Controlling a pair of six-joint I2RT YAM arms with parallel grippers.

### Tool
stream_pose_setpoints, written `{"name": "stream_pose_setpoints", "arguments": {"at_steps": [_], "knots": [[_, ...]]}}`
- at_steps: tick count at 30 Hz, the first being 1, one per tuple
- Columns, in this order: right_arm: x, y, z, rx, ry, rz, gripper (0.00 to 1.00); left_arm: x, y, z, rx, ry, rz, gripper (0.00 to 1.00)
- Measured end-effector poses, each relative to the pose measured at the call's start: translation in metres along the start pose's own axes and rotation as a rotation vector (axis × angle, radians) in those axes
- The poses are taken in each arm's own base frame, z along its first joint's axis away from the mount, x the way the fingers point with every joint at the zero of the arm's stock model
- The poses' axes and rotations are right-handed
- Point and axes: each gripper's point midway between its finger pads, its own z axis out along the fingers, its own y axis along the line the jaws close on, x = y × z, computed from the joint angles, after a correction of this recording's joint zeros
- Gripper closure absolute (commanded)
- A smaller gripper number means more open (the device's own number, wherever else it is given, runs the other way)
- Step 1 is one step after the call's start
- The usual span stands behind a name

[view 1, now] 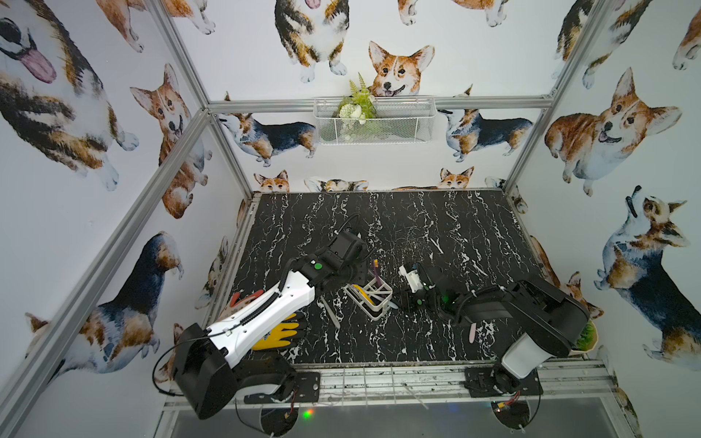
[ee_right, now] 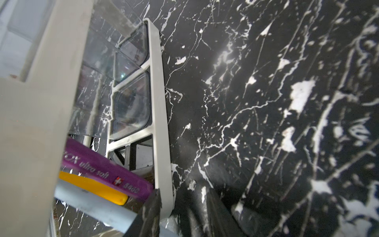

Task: Place the toothbrush into the toothbrush holder
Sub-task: Adjust the toothbrush at the toothbrush holder.

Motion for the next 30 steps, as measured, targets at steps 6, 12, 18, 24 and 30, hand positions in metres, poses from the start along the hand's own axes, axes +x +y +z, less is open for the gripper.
{"name": "stream_pose_setpoints", "arguments": {"at_steps": [6, 12, 18, 24, 30], "knots": [[0.002, 0.0, -0.003, 0.0, 0.0, 0.004, 0.6, 0.008, 0.01, 0.006, -0.021, 0.085, -0.005, 0.38], [0.003, 0.0, -0.004, 0.002, 0.002, 0.012, 0.6, 0.024, 0.01, 0.018, -0.016, 0.183, 0.008, 0.41], [0.004, -0.001, -0.005, 0.003, 0.003, 0.017, 0.6, 0.032, 0.005, 0.017, 0.014, 0.226, 0.018, 0.48], [0.004, -0.001, -0.005, 0.003, 0.0, 0.018, 0.6, 0.04, 0.007, 0.018, 0.004, 0.266, 0.025, 0.51], [0.004, -0.001, -0.005, 0.001, -0.004, 0.017, 0.6, 0.047, 0.009, 0.02, 0.002, 0.292, 0.023, 0.51]]}}
